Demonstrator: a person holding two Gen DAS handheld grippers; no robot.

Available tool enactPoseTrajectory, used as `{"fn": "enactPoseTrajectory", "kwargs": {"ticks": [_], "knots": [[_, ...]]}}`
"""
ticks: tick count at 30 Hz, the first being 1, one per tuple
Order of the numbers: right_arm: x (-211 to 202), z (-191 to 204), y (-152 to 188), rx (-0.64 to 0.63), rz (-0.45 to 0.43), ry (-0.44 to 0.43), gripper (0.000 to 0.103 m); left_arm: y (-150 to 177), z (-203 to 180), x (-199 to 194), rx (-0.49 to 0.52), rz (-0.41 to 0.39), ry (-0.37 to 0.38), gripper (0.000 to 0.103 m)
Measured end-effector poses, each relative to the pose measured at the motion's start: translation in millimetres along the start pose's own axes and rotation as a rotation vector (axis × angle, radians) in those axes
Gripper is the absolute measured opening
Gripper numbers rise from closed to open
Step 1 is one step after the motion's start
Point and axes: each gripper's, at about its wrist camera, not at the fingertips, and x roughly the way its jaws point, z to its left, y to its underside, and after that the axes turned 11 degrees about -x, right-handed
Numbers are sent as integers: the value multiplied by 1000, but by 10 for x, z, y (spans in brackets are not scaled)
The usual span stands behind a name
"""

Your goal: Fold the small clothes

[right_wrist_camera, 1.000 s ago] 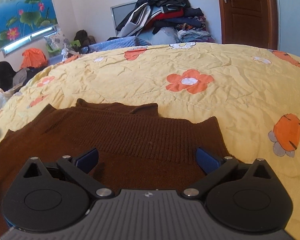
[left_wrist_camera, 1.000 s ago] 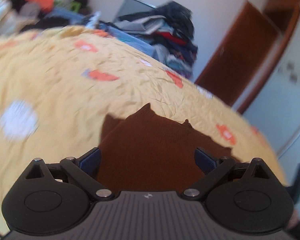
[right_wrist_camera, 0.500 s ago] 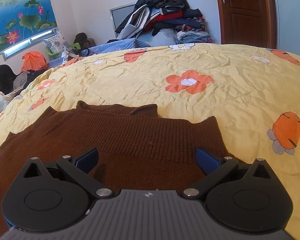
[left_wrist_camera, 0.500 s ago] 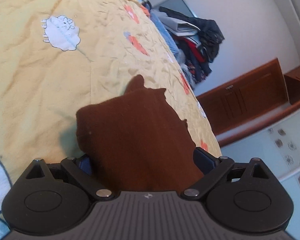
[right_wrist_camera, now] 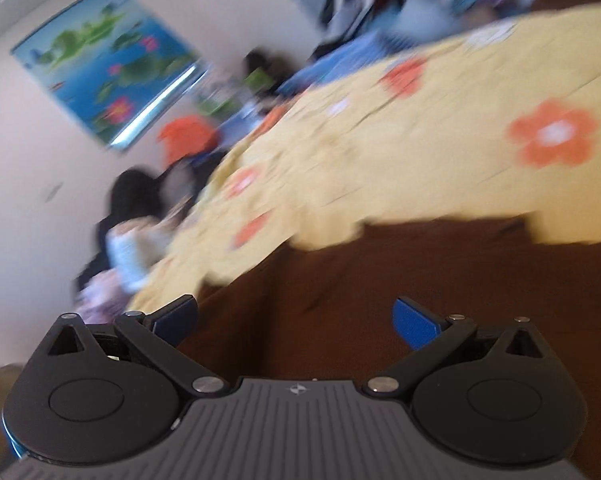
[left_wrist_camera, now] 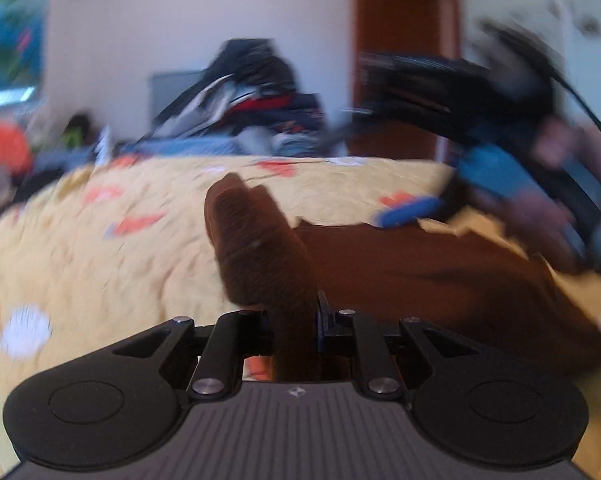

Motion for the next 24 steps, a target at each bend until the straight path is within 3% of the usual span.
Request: {"fn": "enactPoseTrajectory", "kwargs": {"ticks": [5, 7, 8, 9, 11, 15, 20, 22, 24], "knots": [[596, 66, -200, 8, 201, -48, 103, 86, -156, 3, 159, -10, -1, 16], [745, 117, -214, -29, 242, -33, 93, 116, -178, -1, 198, -19, -6, 16], [782, 160, -211, -75, 252, 2, 79, 131, -186, -6, 220, -27, -11, 16], [813, 186, -197, -123, 261, 36, 53, 148, -197, -6, 242, -35, -19, 16], [827, 165, -159, -182, 272, 66, 22, 149, -205, 9, 262, -38, -23, 16], [479, 144, -155, -263, 207, 73, 21, 61, -375, 29, 287, -53, 38, 16], [-542, 80, -215, -316, 45, 119, 20, -38, -934, -16, 349, -125, 230, 16], [-918, -90, -109, -293, 8, 175, 20, 14, -1154, 53, 374, -89, 308, 16], [-1143, -396, 93, -228, 24, 255, 21, 124, -1326, 195, 379, 15, 369, 16]]}}
